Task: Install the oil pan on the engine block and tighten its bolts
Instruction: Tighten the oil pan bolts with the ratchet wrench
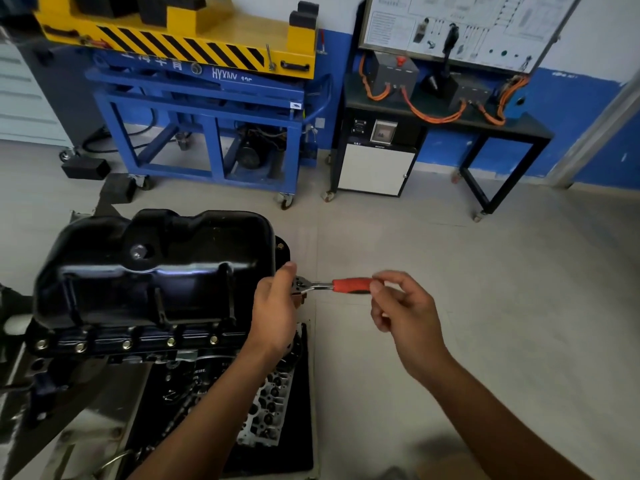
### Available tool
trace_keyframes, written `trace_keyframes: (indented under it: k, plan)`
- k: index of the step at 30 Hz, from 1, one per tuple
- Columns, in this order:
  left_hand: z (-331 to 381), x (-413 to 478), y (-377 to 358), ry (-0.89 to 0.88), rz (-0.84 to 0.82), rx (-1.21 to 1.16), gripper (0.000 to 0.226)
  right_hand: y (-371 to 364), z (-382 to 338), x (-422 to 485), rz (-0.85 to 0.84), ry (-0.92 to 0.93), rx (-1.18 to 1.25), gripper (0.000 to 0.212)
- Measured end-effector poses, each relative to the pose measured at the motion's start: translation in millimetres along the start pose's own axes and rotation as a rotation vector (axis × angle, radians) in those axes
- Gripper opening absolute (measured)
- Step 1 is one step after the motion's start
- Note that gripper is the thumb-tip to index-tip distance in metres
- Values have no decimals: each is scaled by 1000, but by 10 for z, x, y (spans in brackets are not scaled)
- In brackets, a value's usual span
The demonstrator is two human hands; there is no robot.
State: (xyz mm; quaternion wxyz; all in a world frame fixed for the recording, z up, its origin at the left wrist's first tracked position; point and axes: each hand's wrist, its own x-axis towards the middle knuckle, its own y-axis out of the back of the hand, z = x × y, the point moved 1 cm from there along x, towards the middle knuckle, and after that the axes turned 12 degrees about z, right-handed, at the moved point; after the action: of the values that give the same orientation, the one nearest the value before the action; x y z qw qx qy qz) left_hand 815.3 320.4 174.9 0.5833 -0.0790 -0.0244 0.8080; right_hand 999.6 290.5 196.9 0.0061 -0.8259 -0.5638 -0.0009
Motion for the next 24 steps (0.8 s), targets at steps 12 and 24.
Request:
trace_keyframes:
  k: [12, 24]
  plan:
    - [151, -69, 96, -86, -82, -32, 47, -1097, -288, 878, -392, 123, -240, 22]
    - [-6, -17, -27, 52, 91, 18, 29, -367, -56, 649, -100, 19, -29, 15]
